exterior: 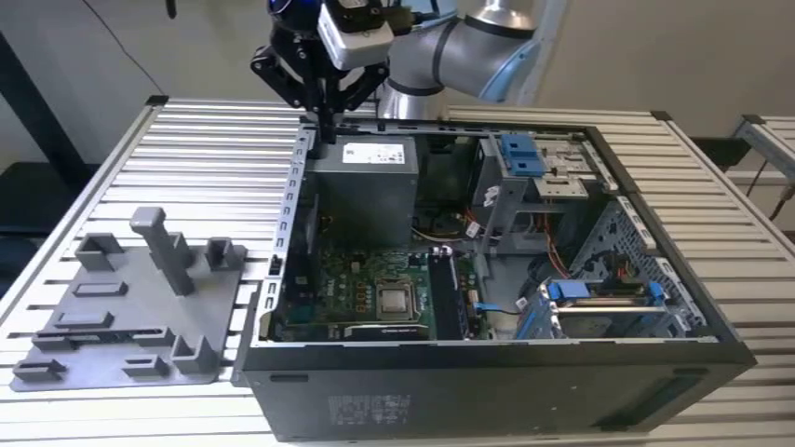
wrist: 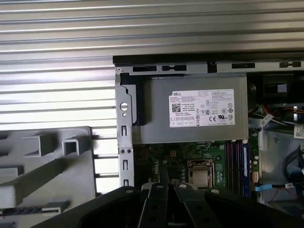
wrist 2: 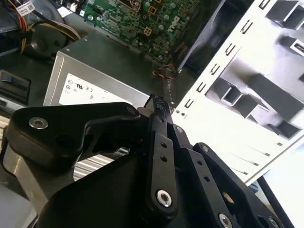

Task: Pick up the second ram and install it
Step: 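Reach for the second ram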

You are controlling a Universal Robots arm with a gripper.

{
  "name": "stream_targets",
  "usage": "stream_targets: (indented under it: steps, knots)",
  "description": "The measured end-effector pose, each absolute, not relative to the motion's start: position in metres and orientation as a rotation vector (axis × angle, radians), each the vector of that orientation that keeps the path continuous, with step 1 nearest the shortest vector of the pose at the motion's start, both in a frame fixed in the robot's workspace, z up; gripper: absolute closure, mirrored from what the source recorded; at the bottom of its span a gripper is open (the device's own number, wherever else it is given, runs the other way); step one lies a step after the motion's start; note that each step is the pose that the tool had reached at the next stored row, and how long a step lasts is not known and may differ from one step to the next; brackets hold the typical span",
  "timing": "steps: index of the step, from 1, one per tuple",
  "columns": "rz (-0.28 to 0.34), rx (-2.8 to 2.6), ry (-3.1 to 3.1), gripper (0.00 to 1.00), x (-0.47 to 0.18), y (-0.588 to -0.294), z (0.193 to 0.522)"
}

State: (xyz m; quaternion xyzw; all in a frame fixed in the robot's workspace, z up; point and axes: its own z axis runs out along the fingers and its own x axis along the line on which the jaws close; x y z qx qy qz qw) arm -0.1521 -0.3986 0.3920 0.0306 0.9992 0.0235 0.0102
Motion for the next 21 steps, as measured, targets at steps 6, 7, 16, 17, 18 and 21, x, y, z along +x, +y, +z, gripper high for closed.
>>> stream_targets:
  steps: [6, 7, 16, 17, 18, 21]
  knots:
    - [0.073, 0.084, 3.119, 0.89, -0.168, -0.399, 0.392]
    - [0.074, 0.082, 3.119, 0.89, -0.171, -0.399, 0.392]
    - [0.074, 0.067, 3.120, 0.89, -0.195, -0.399, 0.392]
    - [0.074, 0.065, 3.120, 0.89, -0.197, -0.399, 0.392]
    - [0.074, 0.063, 3.120, 0.89, -0.199, -0.399, 0.392]
    - [0.074, 0.058, 3.121, 0.89, -0.205, -0.398, 0.392]
